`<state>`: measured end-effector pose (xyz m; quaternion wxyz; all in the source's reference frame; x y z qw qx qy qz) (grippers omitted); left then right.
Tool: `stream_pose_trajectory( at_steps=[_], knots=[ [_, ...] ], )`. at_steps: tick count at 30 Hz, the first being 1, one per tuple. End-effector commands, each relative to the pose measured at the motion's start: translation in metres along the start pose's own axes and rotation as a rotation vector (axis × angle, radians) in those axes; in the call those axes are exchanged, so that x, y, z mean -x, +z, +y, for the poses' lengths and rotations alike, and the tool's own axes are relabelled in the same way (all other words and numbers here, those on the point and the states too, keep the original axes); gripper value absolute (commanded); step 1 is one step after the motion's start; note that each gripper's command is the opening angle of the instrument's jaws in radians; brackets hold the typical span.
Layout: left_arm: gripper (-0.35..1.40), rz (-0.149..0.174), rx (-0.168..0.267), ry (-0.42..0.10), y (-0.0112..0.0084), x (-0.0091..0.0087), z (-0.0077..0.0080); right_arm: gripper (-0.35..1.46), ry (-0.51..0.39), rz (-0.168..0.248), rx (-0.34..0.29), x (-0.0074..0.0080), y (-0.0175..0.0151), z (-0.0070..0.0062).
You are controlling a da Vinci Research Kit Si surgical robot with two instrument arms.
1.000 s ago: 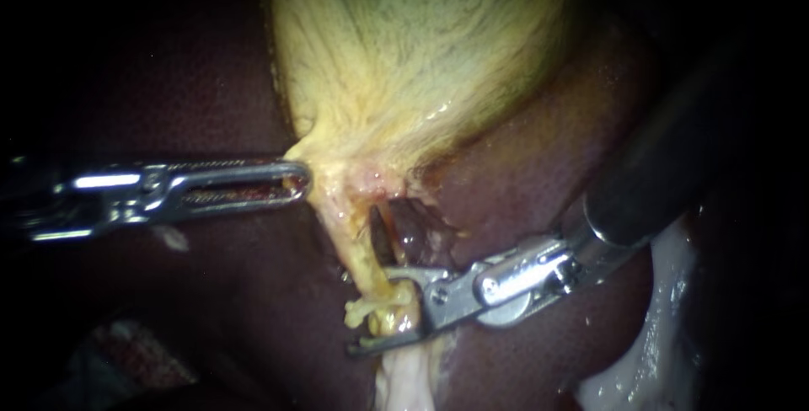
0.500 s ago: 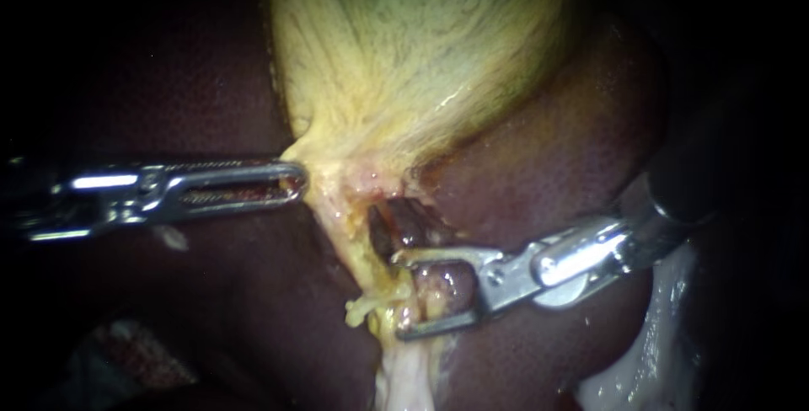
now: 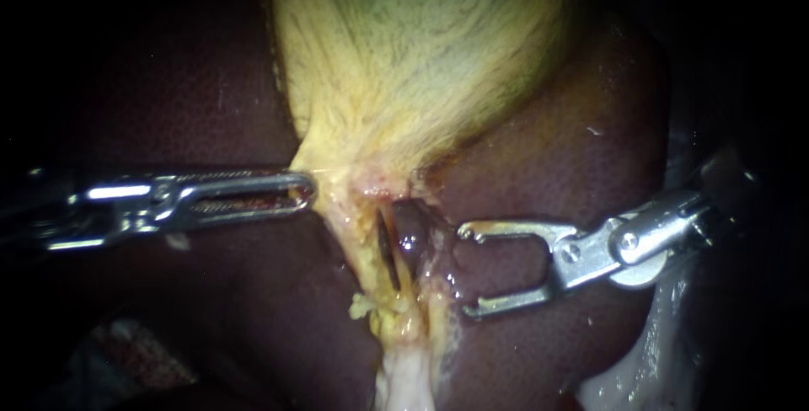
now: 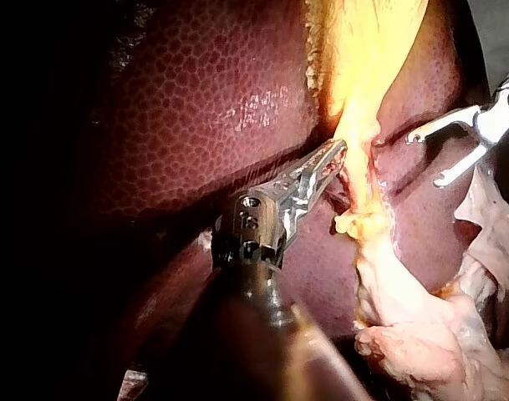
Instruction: Going back first clip left tube
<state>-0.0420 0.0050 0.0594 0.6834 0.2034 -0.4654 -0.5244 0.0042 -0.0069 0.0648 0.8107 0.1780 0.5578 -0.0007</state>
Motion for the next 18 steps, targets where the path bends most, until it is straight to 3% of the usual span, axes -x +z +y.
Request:
stream_pose_trajectory(
  at_steps=[1, 18],
  knots=[
    [-0.2, -0.001, 0.0, 0.0, 0.0, 0.0, 0.0, 0.6, -0.003, -0.001, -0.002, -0.0001, -0.0002, -0.0001],
    [-0.2, 0.001, -0.003, -0.004, 0.0007, -0.0002, 0.0001, 0.6, -0.045, -0.01, 0.028, -0.0015, -0.0033, 0.0008]
  ],
)
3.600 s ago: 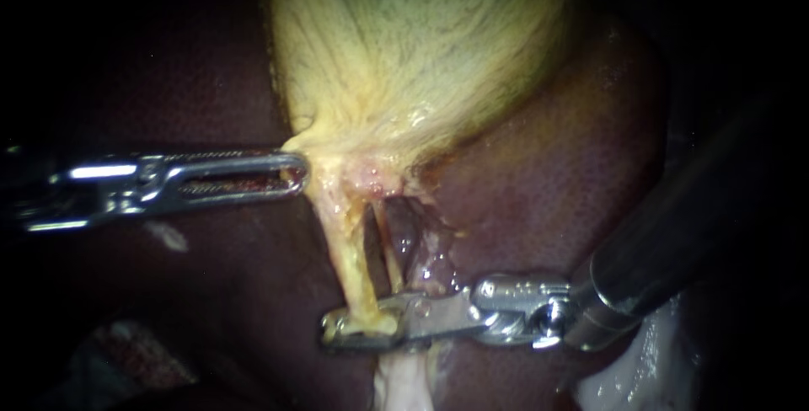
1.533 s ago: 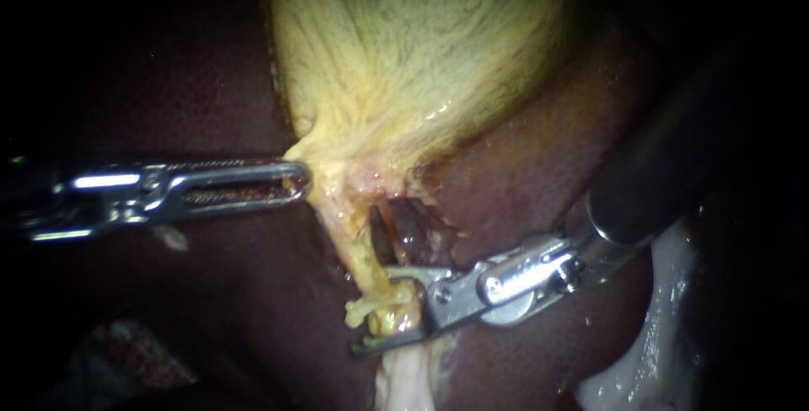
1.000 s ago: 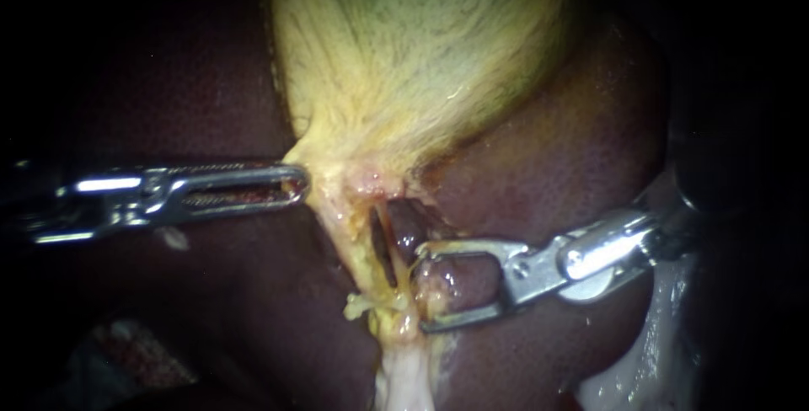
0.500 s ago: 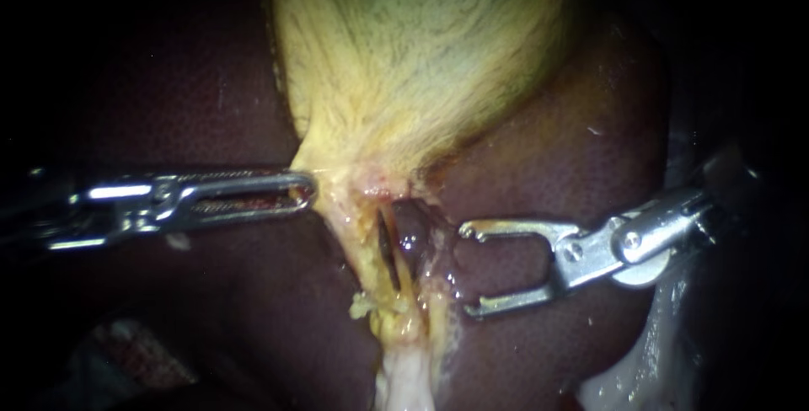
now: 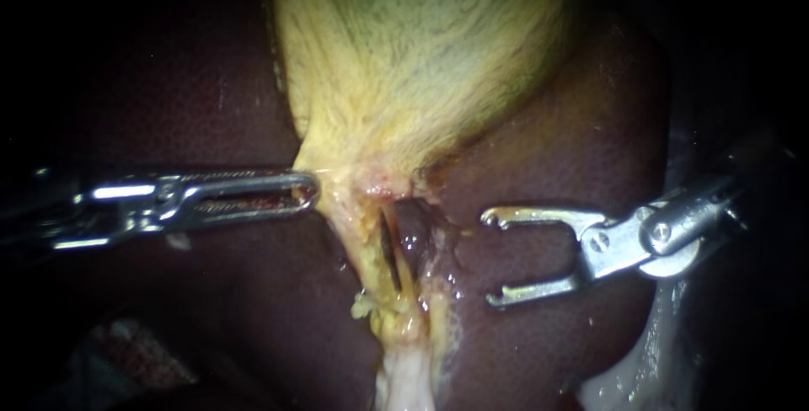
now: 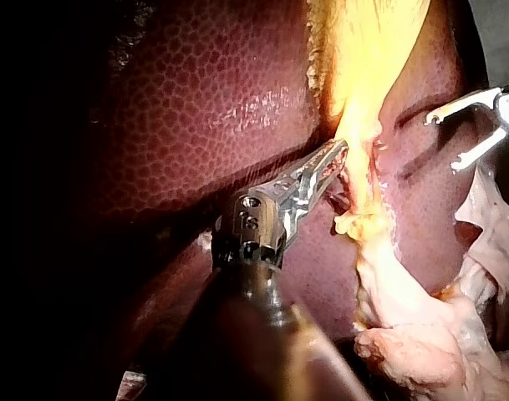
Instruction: Going back first clip left tube
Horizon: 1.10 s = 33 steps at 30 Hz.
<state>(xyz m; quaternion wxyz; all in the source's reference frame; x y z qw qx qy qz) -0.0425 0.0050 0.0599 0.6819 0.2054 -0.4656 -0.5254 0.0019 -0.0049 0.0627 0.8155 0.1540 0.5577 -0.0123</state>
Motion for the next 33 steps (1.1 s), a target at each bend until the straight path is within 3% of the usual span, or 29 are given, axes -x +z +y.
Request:
stream_pose_trajectory(
  at_steps=[1, 5, 17, 33],
  knots=[
    [-0.2, 0.001, -0.002, 0.001, 0.0002, 0.0, 0.0, 0.6, 0.001, -0.001, 0.002, 0.0, -0.0001, 0.0],
    [-0.2, 0.005, -0.004, 0.002, 0.001, -0.0002, 0.0004, 0.6, 0.004, -0.003, 0.007, 0.0001, -0.0001, -0.0001],
    [-0.2, 0.039, -0.014, 0.013, 0.0065, -0.0024, 0.0008, 0.6, 0.005, -0.004, 0.009, 0.0001, -0.0001, -0.0002],
    [-0.2, 0.046, -0.015, 0.016, 0.0072, -0.0026, 0.001, 0.6, 0.006, -0.005, 0.011, 0.0001, -0.0001, -0.0001]
  ],
)
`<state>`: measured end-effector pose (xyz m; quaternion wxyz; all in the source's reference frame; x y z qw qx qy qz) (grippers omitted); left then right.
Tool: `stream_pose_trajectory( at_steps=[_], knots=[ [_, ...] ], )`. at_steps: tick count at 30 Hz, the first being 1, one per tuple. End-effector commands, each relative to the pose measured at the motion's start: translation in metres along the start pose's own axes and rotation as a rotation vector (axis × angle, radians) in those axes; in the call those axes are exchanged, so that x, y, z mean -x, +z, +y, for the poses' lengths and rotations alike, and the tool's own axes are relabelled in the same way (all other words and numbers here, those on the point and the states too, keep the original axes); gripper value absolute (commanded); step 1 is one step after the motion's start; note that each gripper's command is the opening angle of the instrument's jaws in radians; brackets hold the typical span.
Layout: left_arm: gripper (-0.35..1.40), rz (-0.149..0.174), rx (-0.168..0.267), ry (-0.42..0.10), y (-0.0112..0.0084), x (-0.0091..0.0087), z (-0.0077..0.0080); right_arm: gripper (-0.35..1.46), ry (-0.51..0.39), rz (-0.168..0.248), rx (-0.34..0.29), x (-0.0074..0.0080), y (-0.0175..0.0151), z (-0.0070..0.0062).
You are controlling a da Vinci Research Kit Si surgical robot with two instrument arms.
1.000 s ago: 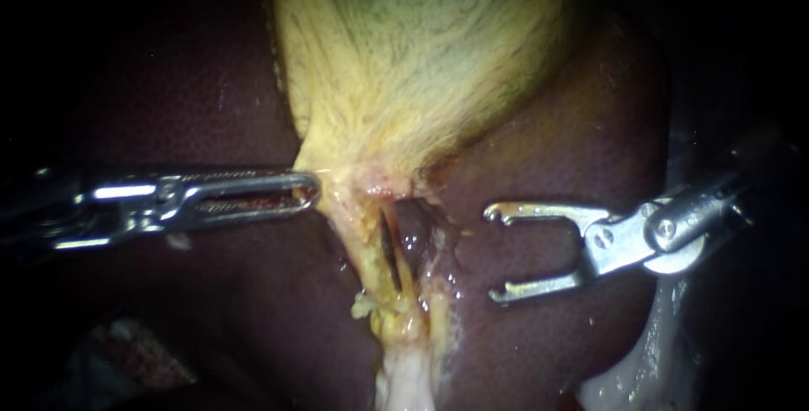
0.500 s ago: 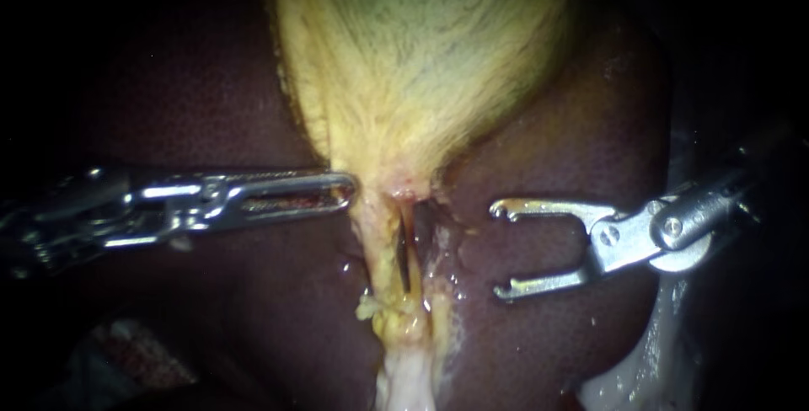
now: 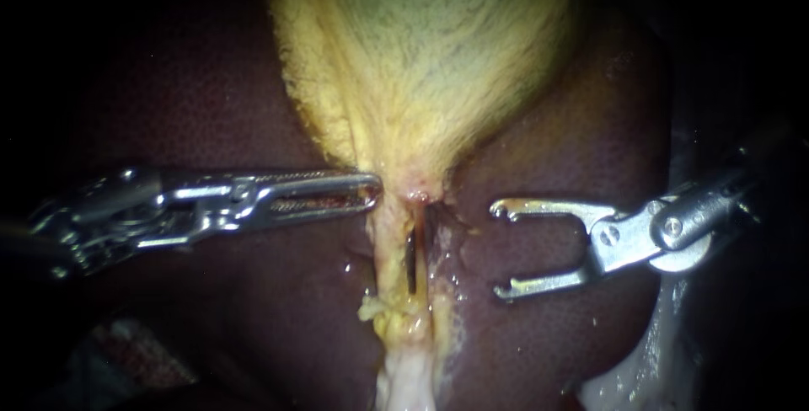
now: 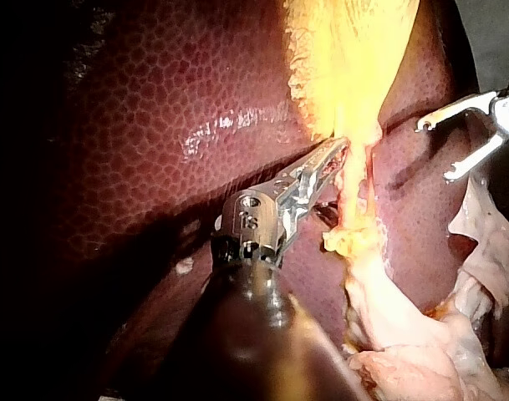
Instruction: Going back first clip left tube
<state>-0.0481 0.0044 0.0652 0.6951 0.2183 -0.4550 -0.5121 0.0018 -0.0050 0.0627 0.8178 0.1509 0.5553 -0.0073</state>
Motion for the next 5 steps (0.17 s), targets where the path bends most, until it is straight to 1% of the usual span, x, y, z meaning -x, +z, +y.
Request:
stream_pose_trajectory(
  at_steps=[1, 5],
  knots=[
    [-0.2, 0.0, -0.002, 0.0, 0.0, 0.0, 0.0001, 0.6, 0.0, 0.0, 0.0, 0.0, 0.0, 0.0],
    [-0.2, 0.001, -0.002, -0.005, 0.0, 0.0, 0.0002, 0.6, 0.0, 0.0, 0.001, 0.0001, 0.0001, -0.0001]
  ],
)
